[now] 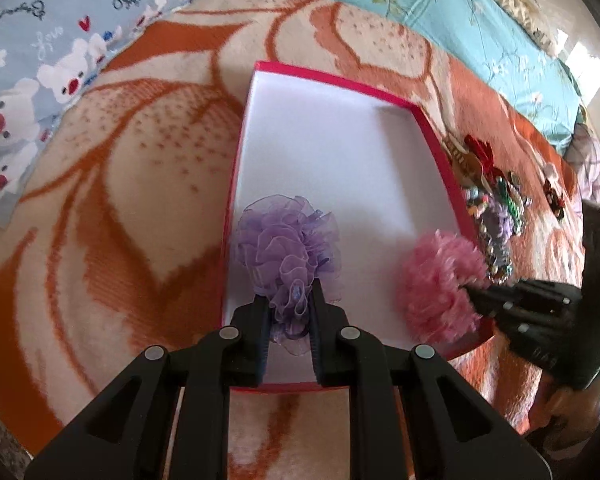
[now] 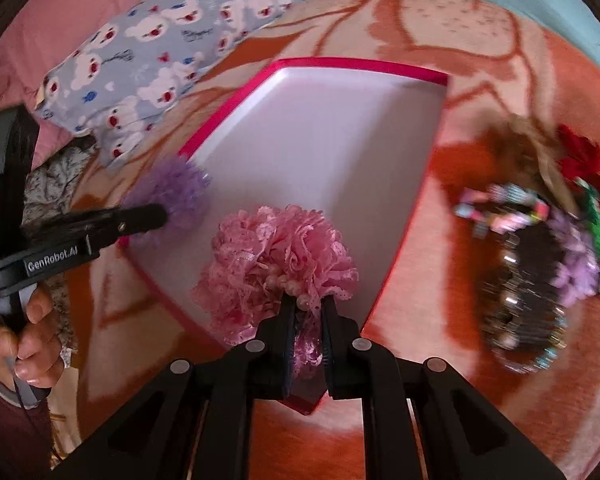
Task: Organize jewelry
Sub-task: 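Carry both scrunchies into the white box and open both grippers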
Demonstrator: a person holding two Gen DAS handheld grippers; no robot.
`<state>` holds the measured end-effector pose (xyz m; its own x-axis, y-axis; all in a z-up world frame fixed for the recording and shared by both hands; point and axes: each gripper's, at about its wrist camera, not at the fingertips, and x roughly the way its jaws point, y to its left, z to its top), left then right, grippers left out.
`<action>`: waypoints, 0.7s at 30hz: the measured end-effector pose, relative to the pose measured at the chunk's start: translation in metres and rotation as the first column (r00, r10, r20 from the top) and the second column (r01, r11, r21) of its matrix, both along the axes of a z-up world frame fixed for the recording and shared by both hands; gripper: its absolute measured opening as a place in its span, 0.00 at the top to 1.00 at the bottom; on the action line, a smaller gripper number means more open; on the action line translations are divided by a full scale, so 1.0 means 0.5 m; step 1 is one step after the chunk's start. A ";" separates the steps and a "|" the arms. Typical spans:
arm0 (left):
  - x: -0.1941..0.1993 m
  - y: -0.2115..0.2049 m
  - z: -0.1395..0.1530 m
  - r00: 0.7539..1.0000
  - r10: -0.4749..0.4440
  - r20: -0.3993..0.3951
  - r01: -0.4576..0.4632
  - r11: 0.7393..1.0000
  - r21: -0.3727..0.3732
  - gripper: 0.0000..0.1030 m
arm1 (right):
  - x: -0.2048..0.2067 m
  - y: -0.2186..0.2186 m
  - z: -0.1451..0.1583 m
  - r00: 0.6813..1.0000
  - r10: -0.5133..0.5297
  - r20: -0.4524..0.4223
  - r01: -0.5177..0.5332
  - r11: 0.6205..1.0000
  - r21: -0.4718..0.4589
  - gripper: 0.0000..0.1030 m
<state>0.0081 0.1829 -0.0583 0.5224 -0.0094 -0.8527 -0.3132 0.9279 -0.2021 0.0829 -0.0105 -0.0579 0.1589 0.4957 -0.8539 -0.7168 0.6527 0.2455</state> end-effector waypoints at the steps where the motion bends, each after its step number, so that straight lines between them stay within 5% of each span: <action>1: 0.001 -0.005 -0.005 1.000 -0.007 -0.008 0.007 1.000 -0.003 0.86 | 0.006 -0.012 0.001 1.000 -0.011 -0.010 0.011 1.000 0.008 0.90; 7: 0.001 -0.016 -0.015 0.999 -0.017 -0.035 0.018 1.000 0.015 0.81 | 0.000 -0.009 0.004 1.000 -0.008 -0.024 0.009 0.999 0.035 0.87; 9: -0.001 -0.014 -0.019 0.999 -0.013 -0.053 0.014 1.000 0.018 0.68 | -0.005 0.000 0.001 1.000 -0.001 -0.020 0.002 1.000 0.029 0.84; 14: -0.010 -0.025 -0.016 0.998 -0.031 -0.055 0.031 1.000 0.003 0.54 | -0.004 0.000 0.006 0.999 -0.007 -0.032 0.008 0.999 0.049 0.69; 18: -0.023 -0.050 0.008 0.999 -0.041 -0.036 0.043 0.997 0.057 0.36 | -0.010 -0.014 0.027 1.000 -0.019 -0.018 0.021 0.997 0.078 0.55; 21: -0.033 -0.059 0.032 0.999 -0.051 -0.009 0.051 0.995 0.088 0.30 | -0.011 -0.032 0.044 0.999 -0.032 -0.010 0.032 0.993 0.112 0.55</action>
